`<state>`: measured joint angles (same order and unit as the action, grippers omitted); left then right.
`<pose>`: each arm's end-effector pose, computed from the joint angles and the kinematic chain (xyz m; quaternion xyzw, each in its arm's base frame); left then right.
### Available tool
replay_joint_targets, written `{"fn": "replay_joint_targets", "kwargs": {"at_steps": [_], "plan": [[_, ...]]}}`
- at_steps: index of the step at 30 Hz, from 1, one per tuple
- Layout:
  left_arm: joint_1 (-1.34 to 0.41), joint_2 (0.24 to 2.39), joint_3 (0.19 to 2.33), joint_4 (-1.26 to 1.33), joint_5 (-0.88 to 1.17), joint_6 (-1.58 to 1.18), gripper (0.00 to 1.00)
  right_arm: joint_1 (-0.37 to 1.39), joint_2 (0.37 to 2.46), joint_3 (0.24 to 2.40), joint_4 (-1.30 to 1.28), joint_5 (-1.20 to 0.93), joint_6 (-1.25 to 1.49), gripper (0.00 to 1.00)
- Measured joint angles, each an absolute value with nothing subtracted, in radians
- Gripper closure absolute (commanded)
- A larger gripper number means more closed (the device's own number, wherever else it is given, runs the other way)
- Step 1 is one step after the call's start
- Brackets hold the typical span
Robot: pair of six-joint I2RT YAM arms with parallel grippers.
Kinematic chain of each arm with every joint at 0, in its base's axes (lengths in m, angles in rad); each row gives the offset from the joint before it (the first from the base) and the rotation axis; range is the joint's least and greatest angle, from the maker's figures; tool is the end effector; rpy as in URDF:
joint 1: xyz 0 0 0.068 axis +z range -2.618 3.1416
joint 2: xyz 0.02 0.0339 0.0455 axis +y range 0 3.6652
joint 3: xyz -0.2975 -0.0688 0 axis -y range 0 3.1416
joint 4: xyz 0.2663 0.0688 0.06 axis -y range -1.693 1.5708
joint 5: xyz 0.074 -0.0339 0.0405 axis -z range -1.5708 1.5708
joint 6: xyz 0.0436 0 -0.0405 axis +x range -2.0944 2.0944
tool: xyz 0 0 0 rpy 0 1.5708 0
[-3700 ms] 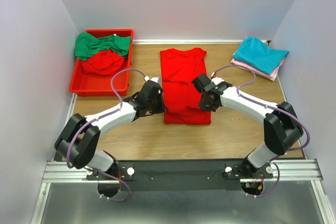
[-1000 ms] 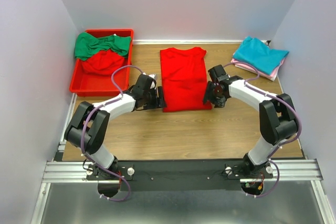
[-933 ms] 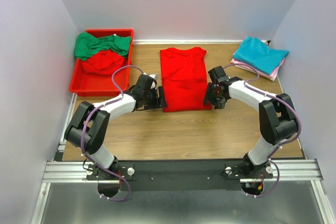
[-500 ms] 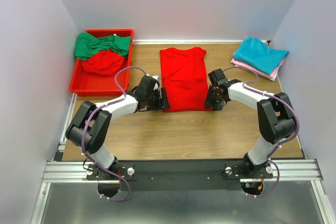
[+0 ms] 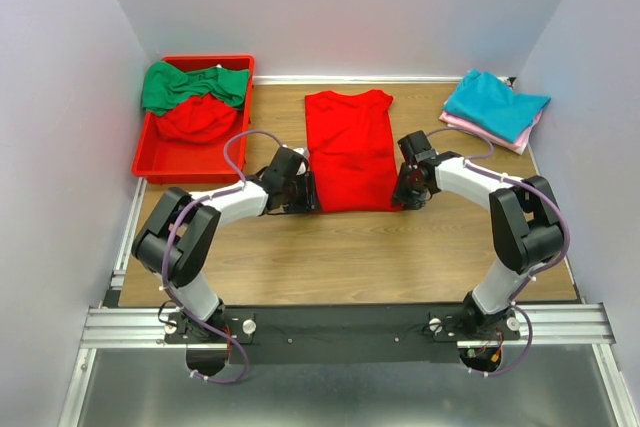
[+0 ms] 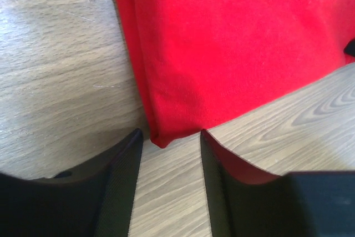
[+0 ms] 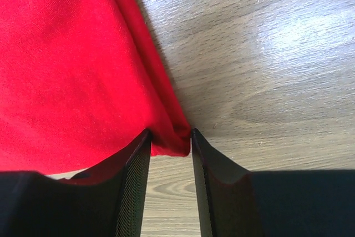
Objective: Fold and stack the t-shirts
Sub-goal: Fold the tshirt
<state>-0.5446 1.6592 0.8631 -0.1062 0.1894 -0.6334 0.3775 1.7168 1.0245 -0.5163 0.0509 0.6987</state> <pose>0.2933 -0.1872 0.1698 -0.0108 0.9409 -0.2557 0.2219 0.3245 0.1263 0.1741 0.1618 0.9699 0.0708 0.1674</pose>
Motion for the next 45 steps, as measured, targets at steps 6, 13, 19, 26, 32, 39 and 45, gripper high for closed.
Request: {"fn": "replay_joint_targets", "kwargs": {"at_steps": [6, 13, 19, 26, 32, 39, 45], "plan": [[-0.545, 1.674, 0.871, -0.106, 0.173, -0.635, 0.63, 0.371, 1.721, 1.025, -0.513, 0.043, 0.698, 0.63], [-0.546, 1.693, 0.875, -0.093, 0.170, -0.635, 0.88, 0.365, 1.726, 1.027, -0.507, 0.033, 0.695, 0.80], [-0.557, 1.715, 0.888, -0.068, 0.188, -0.627, 1.00, 0.364, 1.743, 1.045, -0.498, 0.014, 0.675, 0.98], [-0.564, 1.692, 0.893, -0.088, 0.193, -0.609, 1.00, 0.364, 1.725, 1.045, -0.505, 0.011, 0.657, 0.99], [-0.566, 1.522, 0.893, -0.145, 0.193, -0.610, 1.00, 0.364, 1.579, 1.044, -0.555, 0.012, 0.648, 0.99], [-0.601, 1.316, 0.873, -0.214, 0.193, -0.622, 1.00, 0.364, 1.383, 1.044, -0.645, 0.012, 0.642, 0.99], [-0.682, 1.205, 0.830, -0.315, 0.193, -0.661, 1.00, 0.364, 1.223, 1.043, -0.767, 0.010, 0.645, 0.99]]}}
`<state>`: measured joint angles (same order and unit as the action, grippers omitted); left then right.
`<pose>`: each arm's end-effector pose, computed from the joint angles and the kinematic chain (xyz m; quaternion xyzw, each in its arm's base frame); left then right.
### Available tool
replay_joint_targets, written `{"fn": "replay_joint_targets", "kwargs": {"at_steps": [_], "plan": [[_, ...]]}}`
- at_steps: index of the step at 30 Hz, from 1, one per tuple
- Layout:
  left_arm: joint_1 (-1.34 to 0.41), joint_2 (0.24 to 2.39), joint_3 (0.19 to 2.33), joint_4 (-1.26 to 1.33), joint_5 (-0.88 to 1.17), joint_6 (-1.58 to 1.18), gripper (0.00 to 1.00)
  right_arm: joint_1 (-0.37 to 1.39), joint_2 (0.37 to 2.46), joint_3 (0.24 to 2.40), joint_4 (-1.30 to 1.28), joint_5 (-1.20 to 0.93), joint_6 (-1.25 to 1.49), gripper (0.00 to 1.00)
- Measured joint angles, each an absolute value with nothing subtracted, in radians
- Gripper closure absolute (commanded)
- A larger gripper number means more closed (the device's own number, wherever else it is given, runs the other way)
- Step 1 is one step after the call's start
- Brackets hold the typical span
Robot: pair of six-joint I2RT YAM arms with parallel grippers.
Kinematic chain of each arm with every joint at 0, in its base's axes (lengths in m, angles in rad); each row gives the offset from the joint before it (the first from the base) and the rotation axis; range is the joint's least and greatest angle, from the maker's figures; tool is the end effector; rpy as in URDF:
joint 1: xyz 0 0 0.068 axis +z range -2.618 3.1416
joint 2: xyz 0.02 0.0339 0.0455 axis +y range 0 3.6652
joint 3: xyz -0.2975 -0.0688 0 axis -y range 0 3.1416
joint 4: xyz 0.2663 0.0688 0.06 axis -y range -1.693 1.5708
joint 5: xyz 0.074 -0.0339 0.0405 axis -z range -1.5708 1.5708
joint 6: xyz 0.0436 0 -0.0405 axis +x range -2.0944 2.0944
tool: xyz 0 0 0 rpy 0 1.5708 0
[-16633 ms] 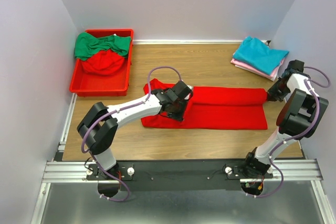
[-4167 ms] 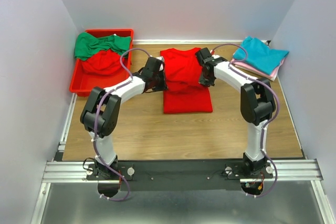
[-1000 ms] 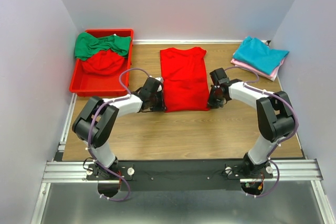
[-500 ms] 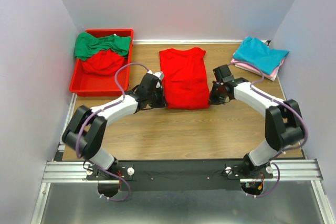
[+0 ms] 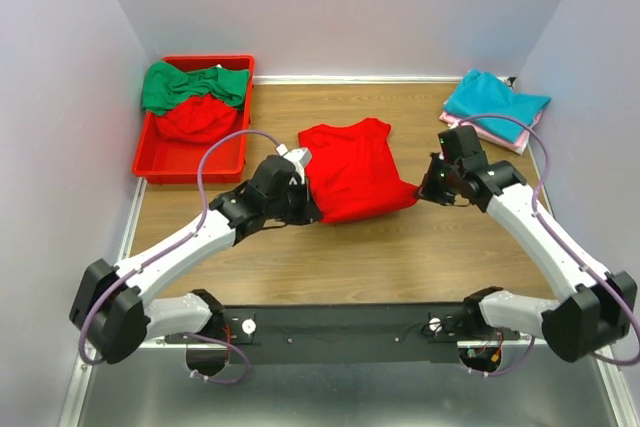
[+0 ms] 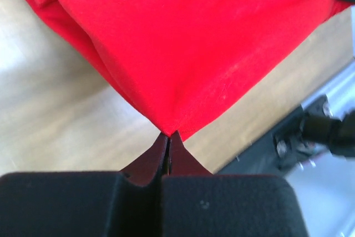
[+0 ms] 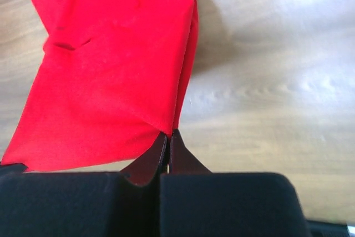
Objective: Fold and stack the t-shirts
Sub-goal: Fold the tshirt
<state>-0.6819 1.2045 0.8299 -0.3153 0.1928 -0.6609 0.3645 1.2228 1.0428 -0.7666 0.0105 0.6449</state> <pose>0.2069 -0.1787 0.2753 0.0505 0.8999 -0.3322 0.2781 0.2431 0.0923 0.3091 0.1346 0.9421 0.1441 0.2712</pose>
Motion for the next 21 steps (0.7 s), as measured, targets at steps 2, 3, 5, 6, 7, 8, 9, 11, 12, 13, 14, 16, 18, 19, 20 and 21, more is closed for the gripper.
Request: {"fn": "replay_joint_targets", "kwargs": {"at_steps": [2, 3, 5, 6, 7, 8, 9, 11, 12, 13, 14, 16, 18, 19, 20, 21], "plan": [[-0.705, 1.150, 0.822, -0.354, 0.193, -0.684, 1.00, 0.364, 1.174, 1.050, -0.820, 0.011, 0.646, 0.99], [-0.714, 1.119, 0.822, -0.370, 0.193, -0.703, 1.00, 0.364, 1.160, 1.059, -0.846, 0.011, 0.647, 0.99], [-0.729, 1.061, 0.821, -0.384, 0.193, -0.730, 1.00, 0.365, 1.131, 1.082, -0.889, 0.011, 0.647, 0.99], [-0.735, 1.039, 0.821, -0.388, 0.193, -0.743, 1.00, 0.365, 1.121, 1.093, -0.906, 0.011, 0.647, 0.99], [-0.738, 1.020, 0.820, -0.389, 0.193, -0.752, 1.00, 0.365, 1.113, 1.103, -0.919, 0.011, 0.647, 0.99], [-0.741, 1.004, 0.818, -0.389, 0.193, -0.764, 1.00, 0.365, 1.105, 1.112, -0.930, 0.011, 0.648, 0.99], [-0.741, 0.999, 0.817, -0.389, 0.193, -0.771, 1.00, 0.365, 1.100, 1.121, -0.939, 0.011, 0.649, 0.99], [-0.741, 1.004, 0.817, -0.392, 0.193, -0.782, 1.00, 0.365, 1.104, 1.133, -0.946, 0.014, 0.654, 0.99], [-0.741, 1.011, 0.817, -0.392, 0.193, -0.788, 1.00, 0.365, 1.109, 1.137, -0.949, 0.017, 0.655, 0.99], [-0.742, 1.019, 0.817, -0.393, 0.192, -0.791, 1.00, 0.365, 1.124, 1.148, -0.952, 0.025, 0.658, 0.99], [-0.742, 1.025, 0.818, -0.393, 0.192, -0.793, 1.00, 0.365, 1.139, 1.158, -0.952, 0.034, 0.660, 0.99], [-0.742, 1.043, 0.826, -0.395, 0.187, -0.795, 1.00, 0.365, 1.177, 1.185, -0.952, 0.051, 0.663, 0.99], [-0.742, 1.069, 0.843, -0.395, 0.175, -0.795, 1.00, 0.365, 1.214, 1.214, -0.952, 0.068, 0.663, 0.99], [-0.742, 1.082, 0.853, -0.393, 0.170, -0.794, 1.00, 0.365, 1.237, 1.232, -0.949, 0.078, 0.663, 0.99], [-0.742, 1.100, 0.862, -0.390, 0.165, -0.794, 1.00, 0.365, 1.258, 1.247, -0.947, 0.086, 0.663, 0.99], [-0.741, 1.110, 0.868, -0.390, 0.162, -0.795, 1.00, 0.365, 1.282, 1.266, -0.941, 0.094, 0.662, 0.99]]}}
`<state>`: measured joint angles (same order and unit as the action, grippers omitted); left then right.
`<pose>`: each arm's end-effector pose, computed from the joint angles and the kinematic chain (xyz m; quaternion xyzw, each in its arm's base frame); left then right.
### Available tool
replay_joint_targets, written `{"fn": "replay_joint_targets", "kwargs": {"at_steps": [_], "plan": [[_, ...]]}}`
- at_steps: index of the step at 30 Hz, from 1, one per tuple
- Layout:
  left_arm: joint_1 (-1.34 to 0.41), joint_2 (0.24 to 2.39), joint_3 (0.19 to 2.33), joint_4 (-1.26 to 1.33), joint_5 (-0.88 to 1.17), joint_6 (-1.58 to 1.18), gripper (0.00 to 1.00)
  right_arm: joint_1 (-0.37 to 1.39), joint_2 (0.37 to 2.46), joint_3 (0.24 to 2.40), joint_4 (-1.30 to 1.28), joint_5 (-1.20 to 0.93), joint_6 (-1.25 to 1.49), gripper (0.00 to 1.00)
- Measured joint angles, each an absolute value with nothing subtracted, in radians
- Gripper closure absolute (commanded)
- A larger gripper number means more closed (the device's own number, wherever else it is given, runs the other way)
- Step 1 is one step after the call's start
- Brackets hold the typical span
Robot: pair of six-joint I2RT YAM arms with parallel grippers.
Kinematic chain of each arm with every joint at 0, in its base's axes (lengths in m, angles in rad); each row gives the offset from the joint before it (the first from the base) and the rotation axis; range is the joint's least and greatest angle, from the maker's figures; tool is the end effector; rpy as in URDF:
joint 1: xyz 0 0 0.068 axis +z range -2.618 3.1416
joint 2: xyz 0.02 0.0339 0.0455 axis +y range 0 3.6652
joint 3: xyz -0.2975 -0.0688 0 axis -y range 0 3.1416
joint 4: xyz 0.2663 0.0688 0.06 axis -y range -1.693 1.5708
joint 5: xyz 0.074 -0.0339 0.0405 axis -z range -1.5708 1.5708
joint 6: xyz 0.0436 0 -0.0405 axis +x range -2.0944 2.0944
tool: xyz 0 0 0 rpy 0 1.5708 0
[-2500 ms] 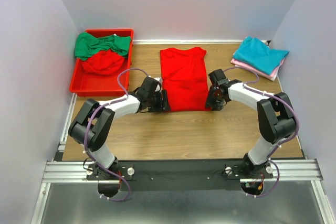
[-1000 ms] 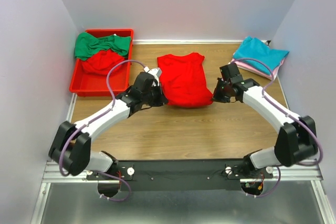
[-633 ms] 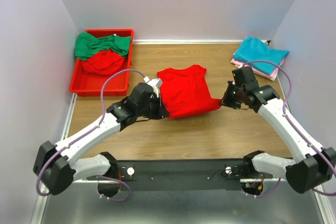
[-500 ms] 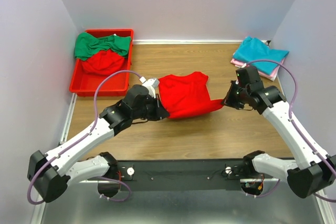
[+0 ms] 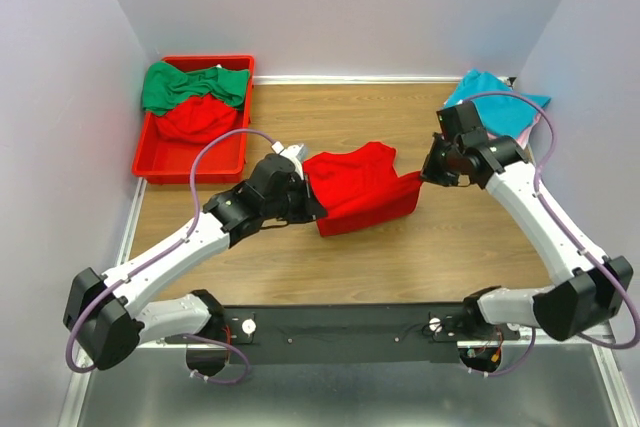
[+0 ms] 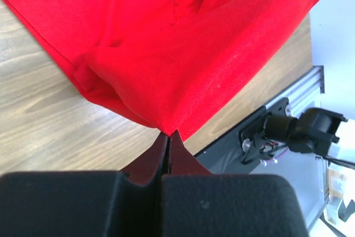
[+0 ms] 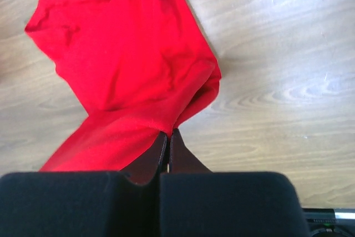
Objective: Fold and stack the t-shirts
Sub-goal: Fold the tshirt
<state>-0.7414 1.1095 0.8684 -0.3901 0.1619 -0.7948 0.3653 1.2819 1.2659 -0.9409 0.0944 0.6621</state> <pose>0.1833 -0.1774 0.3055 0.0129 0.8894 -0.3654 0.2744 0.2537 0.0926 0.3584 0.1549 0.9396 0.1091 0.2850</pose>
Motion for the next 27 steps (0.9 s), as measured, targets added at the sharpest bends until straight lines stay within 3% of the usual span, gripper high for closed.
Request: {"fn": "replay_joint_targets", "kwargs": {"at_steps": [27], "plan": [[-0.537, 1.340, 0.958, -0.279, 0.128, -0.762, 1.00, 0.359, 1.734, 1.571, -0.843, 0.151, 0.590, 0.99]]}}
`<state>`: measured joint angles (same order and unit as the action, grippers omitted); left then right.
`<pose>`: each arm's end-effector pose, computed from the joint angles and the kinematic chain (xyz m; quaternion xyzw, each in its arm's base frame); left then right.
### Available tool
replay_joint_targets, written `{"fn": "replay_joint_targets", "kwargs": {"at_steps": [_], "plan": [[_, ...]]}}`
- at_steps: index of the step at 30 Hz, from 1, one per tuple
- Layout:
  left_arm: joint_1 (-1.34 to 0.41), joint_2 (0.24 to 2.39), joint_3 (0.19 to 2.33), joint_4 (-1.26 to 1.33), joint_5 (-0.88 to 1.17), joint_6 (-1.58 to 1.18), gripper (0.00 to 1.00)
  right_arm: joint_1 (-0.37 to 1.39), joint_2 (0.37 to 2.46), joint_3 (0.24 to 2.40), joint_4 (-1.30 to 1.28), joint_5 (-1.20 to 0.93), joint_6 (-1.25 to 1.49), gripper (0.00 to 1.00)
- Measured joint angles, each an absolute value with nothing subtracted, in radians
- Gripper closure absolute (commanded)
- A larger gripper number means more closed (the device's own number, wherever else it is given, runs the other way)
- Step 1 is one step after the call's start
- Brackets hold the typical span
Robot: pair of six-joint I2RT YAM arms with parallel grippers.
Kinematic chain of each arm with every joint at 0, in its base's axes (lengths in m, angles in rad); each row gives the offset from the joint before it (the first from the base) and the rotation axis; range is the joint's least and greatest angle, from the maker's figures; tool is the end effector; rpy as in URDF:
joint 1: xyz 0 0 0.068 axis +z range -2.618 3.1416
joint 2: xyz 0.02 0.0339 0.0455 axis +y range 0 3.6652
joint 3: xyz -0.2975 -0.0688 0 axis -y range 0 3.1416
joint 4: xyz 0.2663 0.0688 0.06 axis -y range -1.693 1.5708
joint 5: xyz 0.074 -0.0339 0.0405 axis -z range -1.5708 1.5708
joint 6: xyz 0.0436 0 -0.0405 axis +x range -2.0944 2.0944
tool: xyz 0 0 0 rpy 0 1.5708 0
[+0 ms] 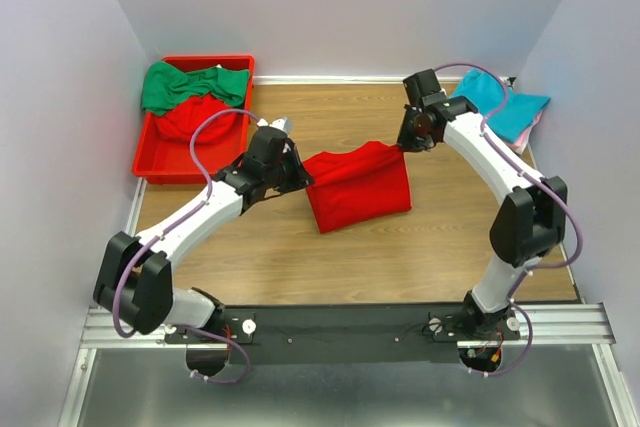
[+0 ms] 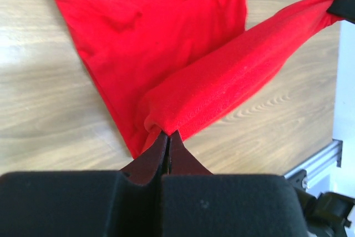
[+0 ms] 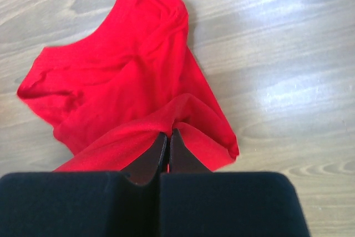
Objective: Fold and stack the t-shirts
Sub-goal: Fold the tshirt, then neatly place the folded tshirt to the corner
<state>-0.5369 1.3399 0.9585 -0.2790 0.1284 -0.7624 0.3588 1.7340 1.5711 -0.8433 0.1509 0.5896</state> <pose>0.2670 -0.1654 0.2878 -0.0728 0.8938 -0.3113 0.3145 0.3801 0.1356 0.3241 0.1311 0.9489 0.0624 0.2802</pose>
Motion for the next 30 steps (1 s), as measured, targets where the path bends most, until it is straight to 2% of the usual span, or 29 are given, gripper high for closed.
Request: {"fn": "replay_joint_targets", "kwargs": {"at_steps": [11, 12, 13, 14, 17, 19, 25, 30], "plan": [[-0.447, 1.519, 1.074, -0.251, 0.162, -0.703, 1.00, 0.334, 1.940, 1.736, -0.828, 0.148, 0.569, 0.98], [-0.437, 1.541, 1.094, -0.249, 0.164, -0.699, 1.00, 0.332, 1.958, 1.755, -0.827, 0.146, 0.566, 0.93], [-0.429, 1.560, 1.108, -0.250, 0.167, -0.695, 0.92, 0.331, 1.975, 1.773, -0.827, 0.141, 0.564, 0.83], [-0.418, 1.586, 1.135, -0.261, 0.167, -0.688, 0.63, 0.327, 2.007, 1.808, -0.829, 0.131, 0.559, 0.52], [-0.393, 1.643, 1.201, -0.287, 0.163, -0.673, 0.34, 0.318, 2.068, 1.880, -0.822, 0.113, 0.529, 0.10], [-0.381, 1.664, 1.242, -0.318, 0.154, -0.655, 0.25, 0.303, 2.099, 1.925, -0.821, 0.084, 0.515, 0.00], [-0.369, 1.687, 1.338, -0.373, 0.142, -0.619, 0.20, 0.239, 2.105, 1.941, -0.794, -0.035, 0.487, 0.00], [-0.369, 1.686, 1.284, -0.355, 0.162, -0.612, 0.20, 0.163, 2.070, 1.794, -0.722, -0.159, 0.450, 0.00]]}}
